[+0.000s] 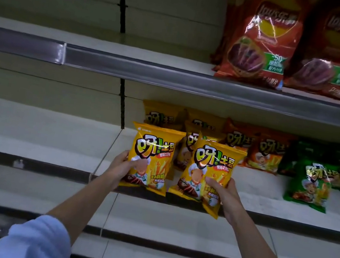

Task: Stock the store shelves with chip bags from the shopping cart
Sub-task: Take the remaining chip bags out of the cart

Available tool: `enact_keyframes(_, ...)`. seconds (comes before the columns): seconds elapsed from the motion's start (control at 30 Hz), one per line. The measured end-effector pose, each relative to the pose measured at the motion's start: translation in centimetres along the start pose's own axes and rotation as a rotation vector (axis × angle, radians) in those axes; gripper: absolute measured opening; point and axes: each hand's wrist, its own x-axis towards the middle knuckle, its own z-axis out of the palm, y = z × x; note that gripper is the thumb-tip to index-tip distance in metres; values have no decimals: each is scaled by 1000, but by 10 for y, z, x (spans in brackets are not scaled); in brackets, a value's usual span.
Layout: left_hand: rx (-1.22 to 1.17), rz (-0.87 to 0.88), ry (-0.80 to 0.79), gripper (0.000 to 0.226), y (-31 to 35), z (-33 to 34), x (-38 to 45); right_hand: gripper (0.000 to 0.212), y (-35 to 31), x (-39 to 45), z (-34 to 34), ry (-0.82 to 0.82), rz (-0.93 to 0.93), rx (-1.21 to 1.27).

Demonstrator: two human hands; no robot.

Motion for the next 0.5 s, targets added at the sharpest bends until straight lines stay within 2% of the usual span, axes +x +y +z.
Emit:
enact_keyframes(0.1, -5, -22, 56, 37, -10, 5, 12, 68, 10, 20, -4, -10, -4, -60)
enact_keyframes(0.23, -29, -19, 75, 45, -17, 12, 25, 52, 9, 47, -1, -64, -31, -149)
enact_keyframes(0.37, 56, -11, 99, 41, -20, 15, 35, 62, 9, 68, 6, -115, -17, -297)
enact_keyframes(0.5, 199, -39, 151, 46, -30, 17, 43, 68, 14, 76, 13, -25, 9, -382)
